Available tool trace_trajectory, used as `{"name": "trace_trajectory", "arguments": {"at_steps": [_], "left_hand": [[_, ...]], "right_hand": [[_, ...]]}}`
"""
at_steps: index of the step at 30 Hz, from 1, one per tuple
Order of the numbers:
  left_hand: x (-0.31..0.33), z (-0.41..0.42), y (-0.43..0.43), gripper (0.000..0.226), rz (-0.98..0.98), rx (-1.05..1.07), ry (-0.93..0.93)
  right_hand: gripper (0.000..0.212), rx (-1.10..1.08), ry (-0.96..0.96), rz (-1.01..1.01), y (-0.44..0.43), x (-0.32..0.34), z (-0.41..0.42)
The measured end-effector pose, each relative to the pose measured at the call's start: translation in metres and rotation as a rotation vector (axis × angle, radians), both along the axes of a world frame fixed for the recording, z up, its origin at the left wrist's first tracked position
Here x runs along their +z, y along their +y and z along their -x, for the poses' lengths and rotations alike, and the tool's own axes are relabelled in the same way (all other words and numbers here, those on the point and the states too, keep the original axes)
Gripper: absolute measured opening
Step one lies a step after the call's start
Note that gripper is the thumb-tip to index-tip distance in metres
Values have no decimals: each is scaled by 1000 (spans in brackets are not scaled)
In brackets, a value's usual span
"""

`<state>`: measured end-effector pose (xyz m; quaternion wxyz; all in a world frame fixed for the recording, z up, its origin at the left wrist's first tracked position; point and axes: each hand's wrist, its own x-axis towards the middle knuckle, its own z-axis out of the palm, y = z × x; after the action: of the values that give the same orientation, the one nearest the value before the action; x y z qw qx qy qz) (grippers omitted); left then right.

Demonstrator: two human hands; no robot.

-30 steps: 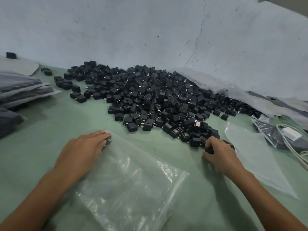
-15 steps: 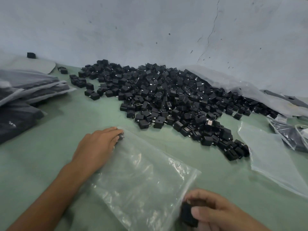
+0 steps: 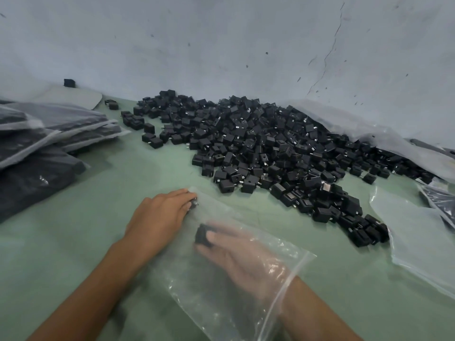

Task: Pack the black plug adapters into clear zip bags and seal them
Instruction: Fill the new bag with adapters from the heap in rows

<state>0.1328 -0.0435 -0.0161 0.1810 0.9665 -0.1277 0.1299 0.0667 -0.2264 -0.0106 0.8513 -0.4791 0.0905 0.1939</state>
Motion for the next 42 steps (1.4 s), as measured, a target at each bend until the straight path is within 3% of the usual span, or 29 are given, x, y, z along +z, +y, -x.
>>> {"name": "trace_trajectory", "arguments": {"at_steps": [3,6,9,11,12,15,17,21,23,27,32,38,42], "left_hand": [[0,0,0,34,14,5,4],[0,0,0,33,9,0,-11],[1,0,-1,31,2,0,-20],[0,1,-1,29,9,-2,-31],[0,1,-1,29,17,-4,-34],[0,1,-1,28,30,-4,-37],[-1,1,-1,29,28,2,-34],[-2,0,-2,33,9,13,-8],[-1,1,-2,33,15,12,-12],[-1,0,-2,34,7,21,5],[-2,1,-3,34,-9,26,3],[-5,-2,-2,33,3,33,7],[-6,-3,-1,35,-14,31,17]], "right_hand": [[20,-69,-98,98,14,0,-21],[16,-178,-244,506,25,-4,-33],[17,-200,-629,943,23,-5,-29],[10,-163,-799,1049,19,-10,-23],[6,-127,-794,1084,17,-14,-24],[35,-89,-690,1422,17,-12,-27],[36,-104,-654,1391,18,-8,-26],[5,-205,-689,1193,22,-8,-17],[23,-226,-675,1150,24,-9,-14],[35,-295,-732,1149,27,-11,-12],[6,-175,-704,1370,22,-15,-24],[21,-53,-832,1446,24,-20,-19],[39,64,-770,1504,27,-19,-32]]}}
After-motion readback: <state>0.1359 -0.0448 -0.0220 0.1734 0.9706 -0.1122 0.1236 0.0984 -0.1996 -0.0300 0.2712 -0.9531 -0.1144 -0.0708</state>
